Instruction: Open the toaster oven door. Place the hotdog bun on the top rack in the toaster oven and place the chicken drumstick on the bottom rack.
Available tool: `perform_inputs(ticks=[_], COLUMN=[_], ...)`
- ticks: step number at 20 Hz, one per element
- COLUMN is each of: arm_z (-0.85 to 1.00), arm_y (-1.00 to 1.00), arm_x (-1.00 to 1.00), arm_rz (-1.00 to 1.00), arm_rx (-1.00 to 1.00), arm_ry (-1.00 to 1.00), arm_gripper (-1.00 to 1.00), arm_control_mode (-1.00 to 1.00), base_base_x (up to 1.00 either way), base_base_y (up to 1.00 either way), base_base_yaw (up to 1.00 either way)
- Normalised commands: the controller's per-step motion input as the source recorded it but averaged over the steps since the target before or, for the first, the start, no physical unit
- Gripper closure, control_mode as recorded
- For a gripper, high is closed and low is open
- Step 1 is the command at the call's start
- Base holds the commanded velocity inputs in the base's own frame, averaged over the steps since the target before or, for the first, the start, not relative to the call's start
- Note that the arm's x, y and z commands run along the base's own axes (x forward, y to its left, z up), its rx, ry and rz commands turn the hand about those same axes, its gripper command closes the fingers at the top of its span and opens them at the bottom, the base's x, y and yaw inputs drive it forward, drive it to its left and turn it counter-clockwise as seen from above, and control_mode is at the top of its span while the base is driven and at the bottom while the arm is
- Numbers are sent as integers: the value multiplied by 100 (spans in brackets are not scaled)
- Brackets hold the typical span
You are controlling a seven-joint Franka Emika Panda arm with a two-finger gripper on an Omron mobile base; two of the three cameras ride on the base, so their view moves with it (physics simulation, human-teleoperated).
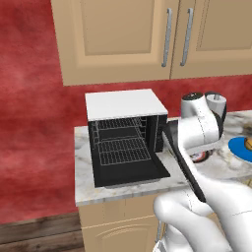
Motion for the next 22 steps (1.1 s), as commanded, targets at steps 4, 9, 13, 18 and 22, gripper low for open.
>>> perform_inputs(ticks=[4, 9, 13, 18, 22], arm_z=[45, 37, 26, 1, -13], arm_y=[-85, -98, -100, -100, -100], arm_x=[-40, -18, -7, 14, 23], arm_rz=[-23, -13, -4, 0, 0], arm_rx=[0, 0, 0, 4, 7], arm_ry=[3, 0, 0, 0, 2], arm_gripper=[-100, -100, -100, -100, -100], arm_control_mode=[-100, -100, -100, -100, -100], base_base_x=[0, 0, 0, 0, 0], base_base_y=[0, 0, 0, 0, 0], base_base_yaw=[0, 0, 0, 0, 0])
